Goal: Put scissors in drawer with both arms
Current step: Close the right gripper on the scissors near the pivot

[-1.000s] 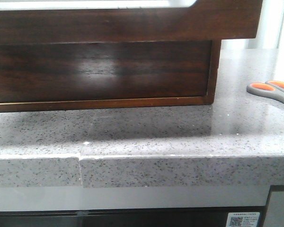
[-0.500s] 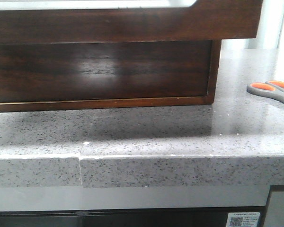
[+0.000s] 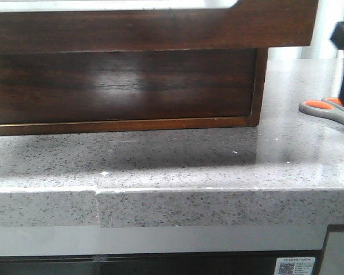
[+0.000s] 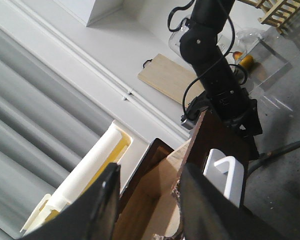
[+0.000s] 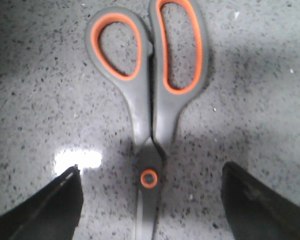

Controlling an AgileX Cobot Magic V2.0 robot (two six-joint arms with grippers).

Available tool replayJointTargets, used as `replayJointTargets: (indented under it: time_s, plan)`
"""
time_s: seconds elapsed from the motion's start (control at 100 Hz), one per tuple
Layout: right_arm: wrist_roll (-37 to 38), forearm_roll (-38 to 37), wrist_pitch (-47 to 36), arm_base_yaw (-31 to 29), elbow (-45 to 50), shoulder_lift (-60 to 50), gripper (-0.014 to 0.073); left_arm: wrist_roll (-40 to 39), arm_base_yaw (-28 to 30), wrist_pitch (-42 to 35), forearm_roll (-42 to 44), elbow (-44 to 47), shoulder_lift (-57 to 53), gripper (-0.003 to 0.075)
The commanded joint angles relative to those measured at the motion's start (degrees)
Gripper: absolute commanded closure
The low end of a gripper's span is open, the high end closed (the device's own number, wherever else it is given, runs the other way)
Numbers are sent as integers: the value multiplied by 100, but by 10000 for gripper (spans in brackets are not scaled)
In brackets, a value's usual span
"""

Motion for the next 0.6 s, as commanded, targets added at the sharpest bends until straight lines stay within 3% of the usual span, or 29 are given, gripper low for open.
replayJointTargets:
  time_s: [0.0,0.28,0.59]
  plan:
    - [-36,-40,181,-14,-508,133,81,-82,-31,-236,-296,-158,18,447]
    - [-36,-40,1162,-14,-1470,963,81,-82,-31,-236,-296,-158,18,448]
    - [-36,-40,1409,-14,-1612,1400,81,-82,-31,-231,-296,-158,18,448]
